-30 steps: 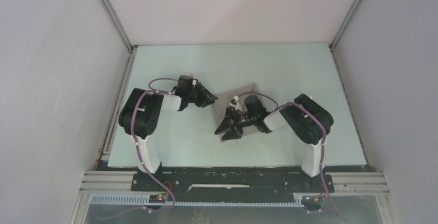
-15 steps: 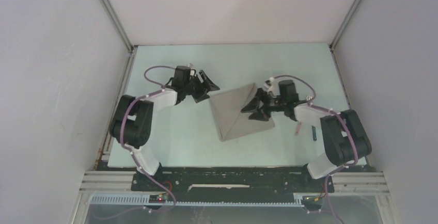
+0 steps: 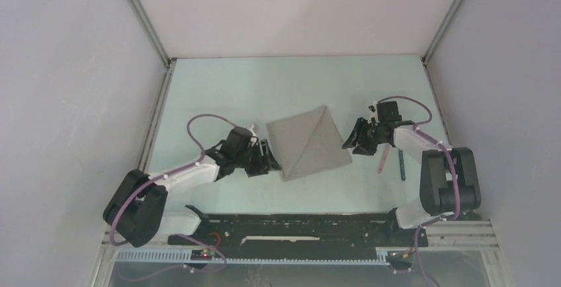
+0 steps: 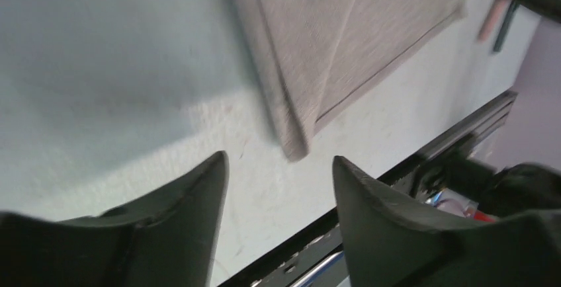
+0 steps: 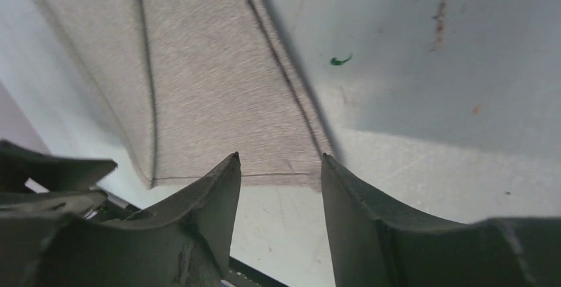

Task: Fold the napkin into a case and place the utensils inside
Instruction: Move the upper triangle-folded napkin to the center of the board.

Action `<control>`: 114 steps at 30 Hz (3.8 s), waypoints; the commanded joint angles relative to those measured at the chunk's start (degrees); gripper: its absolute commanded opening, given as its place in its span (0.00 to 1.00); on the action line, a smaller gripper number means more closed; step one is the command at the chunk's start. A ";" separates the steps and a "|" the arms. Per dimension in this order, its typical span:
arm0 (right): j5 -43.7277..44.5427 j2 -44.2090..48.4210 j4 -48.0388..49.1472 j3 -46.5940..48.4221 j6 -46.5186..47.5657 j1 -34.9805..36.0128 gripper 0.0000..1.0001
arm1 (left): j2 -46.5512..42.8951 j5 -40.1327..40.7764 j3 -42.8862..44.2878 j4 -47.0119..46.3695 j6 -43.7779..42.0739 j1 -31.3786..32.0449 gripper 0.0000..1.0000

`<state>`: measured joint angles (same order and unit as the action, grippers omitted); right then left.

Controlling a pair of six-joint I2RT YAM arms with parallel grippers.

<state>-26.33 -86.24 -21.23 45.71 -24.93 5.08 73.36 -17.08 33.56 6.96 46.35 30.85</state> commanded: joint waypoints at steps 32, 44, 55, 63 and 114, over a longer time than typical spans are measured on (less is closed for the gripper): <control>7.99 -1.40 -5.10 2.10 3.24 2.06 0.43 | 11.72 -2.69 -2.52 -20.64 11.92 8.84 0.38; 6.99 -3.72 -2.47 1.66 2.85 2.54 0.35 | 8.29 -2.22 -6.54 -19.06 11.89 8.72 0.60; 9.66 -4.85 -1.34 1.66 2.67 2.22 0.11 | 4.86 -2.17 -8.17 -17.54 10.65 6.14 0.66; 11.52 -5.96 -0.37 1.99 2.80 1.80 0.00 | 0.84 -4.78 -10.29 -18.62 10.03 -0.05 0.54; 28.70 3.63 -16.77 16.53 10.03 28.05 0.70 | -1.04 -9.18 -10.58 -23.32 12.69 -7.91 0.66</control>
<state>7.46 -87.18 -37.76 62.57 -19.09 26.20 73.89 -25.78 21.87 -16.64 60.03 23.27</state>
